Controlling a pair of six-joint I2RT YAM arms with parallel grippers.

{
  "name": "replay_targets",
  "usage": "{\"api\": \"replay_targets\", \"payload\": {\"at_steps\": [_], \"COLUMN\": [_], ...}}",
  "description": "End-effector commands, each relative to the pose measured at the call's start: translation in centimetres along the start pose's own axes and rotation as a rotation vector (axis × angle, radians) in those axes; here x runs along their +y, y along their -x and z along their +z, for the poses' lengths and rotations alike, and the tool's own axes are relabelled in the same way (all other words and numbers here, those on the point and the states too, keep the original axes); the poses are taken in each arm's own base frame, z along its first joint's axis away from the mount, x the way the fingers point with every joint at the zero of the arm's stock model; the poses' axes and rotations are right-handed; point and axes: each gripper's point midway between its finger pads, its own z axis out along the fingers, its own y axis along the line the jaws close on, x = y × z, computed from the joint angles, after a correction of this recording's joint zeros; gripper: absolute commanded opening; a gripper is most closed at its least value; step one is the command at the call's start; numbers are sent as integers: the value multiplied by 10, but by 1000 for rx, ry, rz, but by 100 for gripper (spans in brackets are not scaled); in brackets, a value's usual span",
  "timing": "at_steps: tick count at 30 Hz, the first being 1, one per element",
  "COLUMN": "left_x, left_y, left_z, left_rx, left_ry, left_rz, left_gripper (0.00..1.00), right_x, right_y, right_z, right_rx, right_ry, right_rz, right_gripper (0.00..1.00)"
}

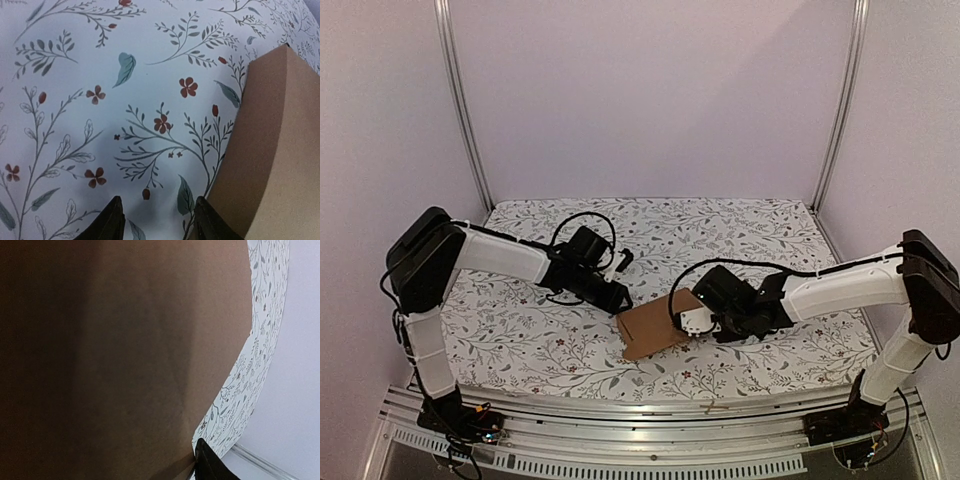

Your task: Fold the paper box

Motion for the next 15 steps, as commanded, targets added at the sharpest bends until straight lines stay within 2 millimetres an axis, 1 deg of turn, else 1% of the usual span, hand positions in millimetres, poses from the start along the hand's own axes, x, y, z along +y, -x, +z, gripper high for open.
{"api": "replay_targets", "payload": {"at_steps": [1,2,3,4,6,8,10,13,15], "left_x": [-6,-9,-11,-12,-12,-16,-26,-38,-41], "left_y": [-18,-28,-30,-30,-21,-3,18,51,73], "left_z": [-22,-26,-32,-38,-53,-66,-74,-71,-60], "left_rx": [-25,-18,-29,-41,-80,-135,-182,-219,-219], "left_ry": [-32,-38,-35,-27,1,0,-29,-64,-58], "left_rz": [-99,-108,-107,-103,-94,-83,-70,-31,2], "left_gripper": [47,47,47,47,47,48,49,49,49], "right_x": [-11,-7,-2,0,7,12,16,14,9], "right_y": [-40,-47,-55,-62,-71,-79,-84,-83,-83], "right_z": [21,24,26,24,21,16,10,-5,-16], "right_rx": [28,35,41,42,42,39,24,-19,-43], "right_ry": [56,76,93,99,115,141,179,191,183], "right_rz": [103,103,87,81,52,50,67,98,122], "right_gripper": [46,49,52,54,57,58,60,64,66]}}
